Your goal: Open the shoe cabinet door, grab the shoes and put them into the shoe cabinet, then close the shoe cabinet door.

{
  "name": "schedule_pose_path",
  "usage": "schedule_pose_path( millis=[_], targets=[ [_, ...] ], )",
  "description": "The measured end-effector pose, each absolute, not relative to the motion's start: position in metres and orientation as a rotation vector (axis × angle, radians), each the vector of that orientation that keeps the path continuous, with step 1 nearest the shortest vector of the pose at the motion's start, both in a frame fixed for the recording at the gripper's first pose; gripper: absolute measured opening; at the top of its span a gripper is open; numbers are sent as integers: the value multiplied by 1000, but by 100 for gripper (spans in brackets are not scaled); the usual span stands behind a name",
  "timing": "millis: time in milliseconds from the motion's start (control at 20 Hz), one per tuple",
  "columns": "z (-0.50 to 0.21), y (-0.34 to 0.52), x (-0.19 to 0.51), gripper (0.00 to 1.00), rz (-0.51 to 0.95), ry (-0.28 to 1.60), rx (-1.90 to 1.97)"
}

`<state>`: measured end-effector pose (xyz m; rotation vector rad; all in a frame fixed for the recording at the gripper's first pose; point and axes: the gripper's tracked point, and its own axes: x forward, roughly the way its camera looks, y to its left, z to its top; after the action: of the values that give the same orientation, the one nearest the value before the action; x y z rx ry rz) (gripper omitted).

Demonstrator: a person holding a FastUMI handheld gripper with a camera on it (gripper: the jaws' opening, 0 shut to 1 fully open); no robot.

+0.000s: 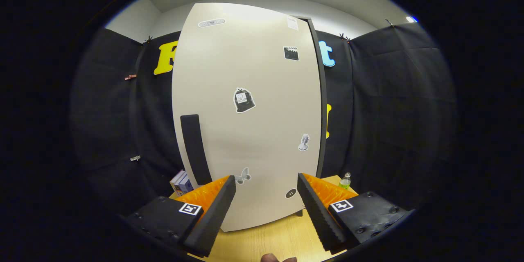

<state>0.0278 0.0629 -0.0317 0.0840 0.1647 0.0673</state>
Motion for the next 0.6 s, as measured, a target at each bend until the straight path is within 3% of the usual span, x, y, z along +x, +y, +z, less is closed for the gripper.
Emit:
schedule_pose_path(
  millis=[600],
  targets=[
    [-15,66,22,98,89,96,42]
  ],
)
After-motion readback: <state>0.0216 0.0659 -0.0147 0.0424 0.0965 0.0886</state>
